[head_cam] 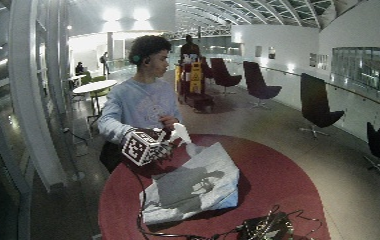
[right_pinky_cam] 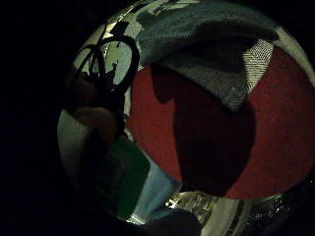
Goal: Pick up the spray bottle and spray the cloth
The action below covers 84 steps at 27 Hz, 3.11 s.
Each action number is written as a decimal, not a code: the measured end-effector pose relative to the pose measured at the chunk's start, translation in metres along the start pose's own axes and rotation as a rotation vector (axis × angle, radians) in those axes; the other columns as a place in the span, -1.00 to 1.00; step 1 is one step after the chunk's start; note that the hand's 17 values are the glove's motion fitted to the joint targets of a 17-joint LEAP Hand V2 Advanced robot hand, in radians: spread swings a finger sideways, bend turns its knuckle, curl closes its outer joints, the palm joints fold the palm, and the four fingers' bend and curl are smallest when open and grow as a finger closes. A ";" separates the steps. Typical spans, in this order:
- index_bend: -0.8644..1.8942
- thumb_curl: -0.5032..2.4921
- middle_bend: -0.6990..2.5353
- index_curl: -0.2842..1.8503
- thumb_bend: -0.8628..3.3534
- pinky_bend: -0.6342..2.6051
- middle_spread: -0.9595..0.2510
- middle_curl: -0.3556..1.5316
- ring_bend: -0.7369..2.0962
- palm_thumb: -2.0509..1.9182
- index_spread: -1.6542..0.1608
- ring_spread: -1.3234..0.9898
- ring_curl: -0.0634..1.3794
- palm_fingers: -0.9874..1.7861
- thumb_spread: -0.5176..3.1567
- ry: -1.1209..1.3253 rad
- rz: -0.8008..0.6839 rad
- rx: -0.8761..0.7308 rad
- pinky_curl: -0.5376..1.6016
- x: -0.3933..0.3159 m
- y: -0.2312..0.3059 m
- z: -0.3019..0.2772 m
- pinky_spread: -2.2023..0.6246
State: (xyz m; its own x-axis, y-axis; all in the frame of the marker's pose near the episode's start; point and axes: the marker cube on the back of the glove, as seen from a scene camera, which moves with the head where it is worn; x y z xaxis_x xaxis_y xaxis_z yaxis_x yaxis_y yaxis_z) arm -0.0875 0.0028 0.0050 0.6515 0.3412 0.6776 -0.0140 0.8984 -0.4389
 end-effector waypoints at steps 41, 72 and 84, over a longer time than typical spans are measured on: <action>-0.29 -0.29 -0.34 -0.47 -0.60 -0.37 0.52 -0.10 -0.01 0.40 0.57 0.13 -0.30 0.54 -0.17 -0.013 0.038 -0.036 -0.11 0.002 -0.006 0.006 0.60; -0.29 -0.29 -0.33 -0.46 -0.60 -0.37 0.52 -0.10 -0.01 0.40 0.58 0.13 -0.30 0.54 -0.16 -0.033 -0.214 0.069 -0.12 -0.028 -0.008 0.046 0.60; -0.29 -0.29 -0.33 -0.45 -0.60 -0.38 0.52 -0.10 -0.01 0.40 0.57 0.13 -0.30 0.53 -0.16 -0.171 -0.677 0.145 -0.12 -0.104 -0.029 0.141 0.60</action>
State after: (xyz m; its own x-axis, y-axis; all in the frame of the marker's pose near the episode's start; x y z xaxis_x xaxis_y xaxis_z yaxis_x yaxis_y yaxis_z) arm -0.2619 -0.0194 0.0304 0.4252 -0.2771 0.8616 0.2432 0.9519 0.1862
